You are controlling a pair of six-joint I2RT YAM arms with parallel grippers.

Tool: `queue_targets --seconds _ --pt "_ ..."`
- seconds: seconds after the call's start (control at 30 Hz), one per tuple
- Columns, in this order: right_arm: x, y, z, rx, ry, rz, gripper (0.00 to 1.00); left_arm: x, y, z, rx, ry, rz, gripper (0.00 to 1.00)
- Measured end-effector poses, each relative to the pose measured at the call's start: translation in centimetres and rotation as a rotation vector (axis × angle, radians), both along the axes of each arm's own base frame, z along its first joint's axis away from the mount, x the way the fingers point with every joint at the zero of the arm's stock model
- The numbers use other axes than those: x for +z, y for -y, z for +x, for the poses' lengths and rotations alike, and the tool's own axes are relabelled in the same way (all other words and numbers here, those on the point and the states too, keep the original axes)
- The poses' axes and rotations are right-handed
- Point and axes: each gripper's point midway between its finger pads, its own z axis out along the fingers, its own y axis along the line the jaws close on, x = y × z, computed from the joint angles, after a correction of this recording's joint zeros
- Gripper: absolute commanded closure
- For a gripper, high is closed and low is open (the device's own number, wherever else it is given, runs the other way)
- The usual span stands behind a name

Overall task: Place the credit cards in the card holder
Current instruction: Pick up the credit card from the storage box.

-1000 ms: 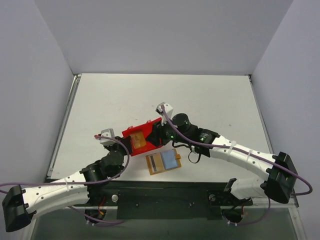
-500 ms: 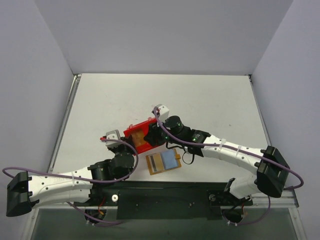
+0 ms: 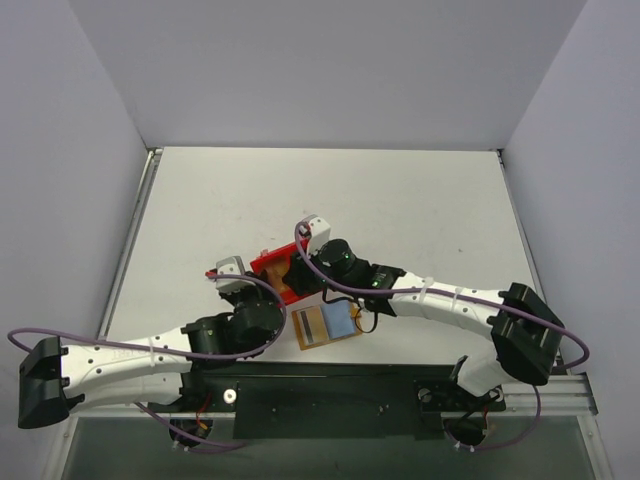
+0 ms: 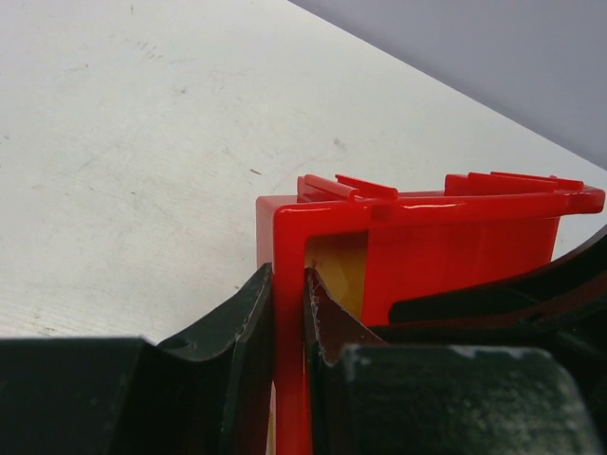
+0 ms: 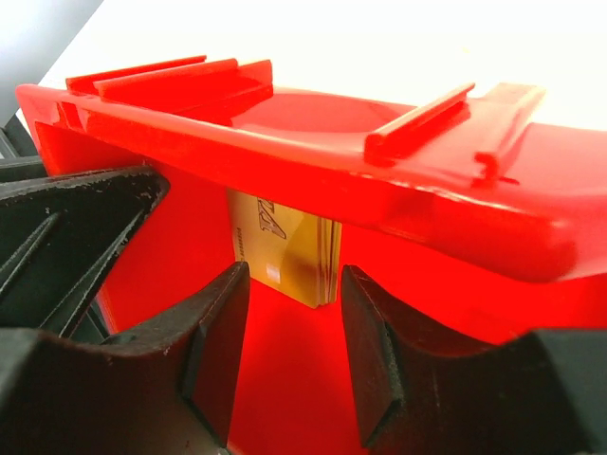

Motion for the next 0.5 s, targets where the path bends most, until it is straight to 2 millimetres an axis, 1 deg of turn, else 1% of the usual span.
queue_targets --seconds 0.17,0.4,0.5 --pt "-0.1 -0.2 0.2 -0.005 0.014 -0.004 0.6 0.0 0.4 0.0 -0.006 -0.012 -0.013 1.0" --pt "-2.1 -0.2 0.5 -0.015 -0.001 -0.047 0.6 -0.6 0.4 -0.1 -0.011 -0.028 0.016 1.0" --pt "-2.3 -0.3 0.6 -0.017 -0.004 -0.052 0.6 -0.7 0.3 -0.1 -0.009 -0.03 0.024 1.0"
